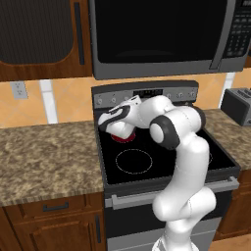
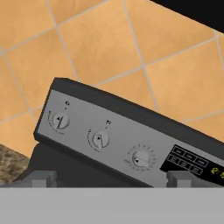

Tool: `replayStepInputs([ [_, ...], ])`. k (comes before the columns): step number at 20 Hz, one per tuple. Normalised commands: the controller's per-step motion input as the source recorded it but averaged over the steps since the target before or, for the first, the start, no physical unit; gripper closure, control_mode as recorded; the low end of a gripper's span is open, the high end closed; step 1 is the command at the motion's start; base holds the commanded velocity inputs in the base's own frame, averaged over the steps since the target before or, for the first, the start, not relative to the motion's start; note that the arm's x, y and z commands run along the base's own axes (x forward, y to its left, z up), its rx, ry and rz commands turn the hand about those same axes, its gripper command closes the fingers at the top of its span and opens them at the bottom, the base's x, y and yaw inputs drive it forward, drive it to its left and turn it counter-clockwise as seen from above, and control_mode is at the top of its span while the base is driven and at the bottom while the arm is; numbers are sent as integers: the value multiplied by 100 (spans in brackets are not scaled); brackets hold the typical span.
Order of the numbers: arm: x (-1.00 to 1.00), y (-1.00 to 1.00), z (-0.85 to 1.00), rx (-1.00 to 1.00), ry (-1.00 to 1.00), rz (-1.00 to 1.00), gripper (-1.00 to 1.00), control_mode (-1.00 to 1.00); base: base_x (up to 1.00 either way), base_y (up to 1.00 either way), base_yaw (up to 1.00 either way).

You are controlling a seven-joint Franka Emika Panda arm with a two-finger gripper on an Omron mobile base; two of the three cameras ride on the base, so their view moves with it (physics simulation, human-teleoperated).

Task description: Turn off the rear left burner of the stove.

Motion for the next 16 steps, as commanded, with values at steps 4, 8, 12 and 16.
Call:
replayStepInputs([
  [4, 5, 9, -3, 0, 0, 0, -100, -100, 0, 0, 0],
  [8, 4, 15, 0, 0, 0, 0, -100, -100, 0, 0, 0],
  [12, 21, 6, 0, 0, 0, 0, -100, -100, 0, 0, 0],
  [16, 36, 3, -1, 0, 0, 0, -100, -100, 0, 0, 0],
])
